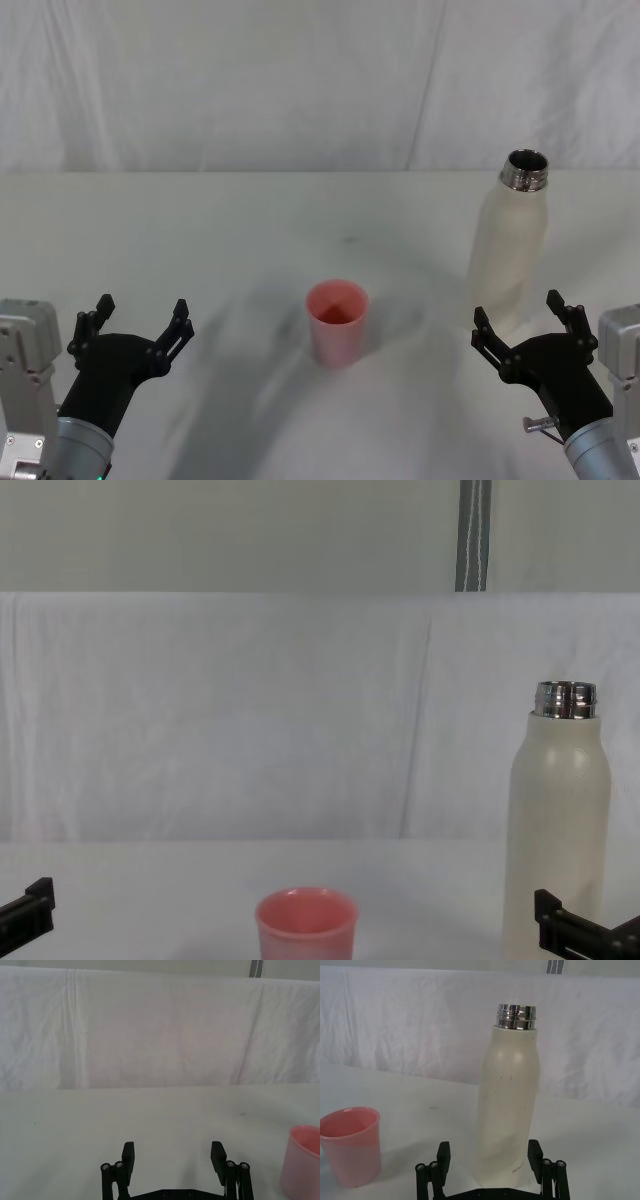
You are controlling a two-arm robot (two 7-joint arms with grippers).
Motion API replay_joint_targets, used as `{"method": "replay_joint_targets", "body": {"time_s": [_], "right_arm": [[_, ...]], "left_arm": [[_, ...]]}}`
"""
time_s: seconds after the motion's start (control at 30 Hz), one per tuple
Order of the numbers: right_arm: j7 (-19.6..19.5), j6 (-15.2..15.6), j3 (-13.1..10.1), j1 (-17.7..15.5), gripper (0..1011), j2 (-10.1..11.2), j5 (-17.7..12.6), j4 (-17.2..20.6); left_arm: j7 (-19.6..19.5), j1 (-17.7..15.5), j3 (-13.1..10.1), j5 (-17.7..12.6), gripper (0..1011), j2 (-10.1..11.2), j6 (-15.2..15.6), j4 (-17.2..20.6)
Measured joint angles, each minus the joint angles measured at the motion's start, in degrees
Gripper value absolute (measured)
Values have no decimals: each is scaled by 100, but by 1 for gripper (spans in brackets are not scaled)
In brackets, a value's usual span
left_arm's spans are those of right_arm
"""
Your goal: Grasp the thermos with one hand and pour water into the cup lid.
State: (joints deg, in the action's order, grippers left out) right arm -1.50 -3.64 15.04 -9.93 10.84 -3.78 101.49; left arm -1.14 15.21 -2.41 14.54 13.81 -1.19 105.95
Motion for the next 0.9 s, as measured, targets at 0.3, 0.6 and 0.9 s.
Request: {"method": "replay_joint_targets", "body": {"time_s": [0.3, 0.6, 0.9], "right_arm": [[0, 0, 0, 0, 1000, 0, 0, 0], [0, 0, 0, 0, 1000, 0, 0, 0], [139, -33, -77, -38, 1000, -73, 17, 15]], "left_arm": [[0, 0, 0, 0, 1001, -1, 0, 0], [0, 0, 0, 0, 1001, 0, 0, 0], [0, 0, 0, 0, 1001, 0, 0, 0]]}}
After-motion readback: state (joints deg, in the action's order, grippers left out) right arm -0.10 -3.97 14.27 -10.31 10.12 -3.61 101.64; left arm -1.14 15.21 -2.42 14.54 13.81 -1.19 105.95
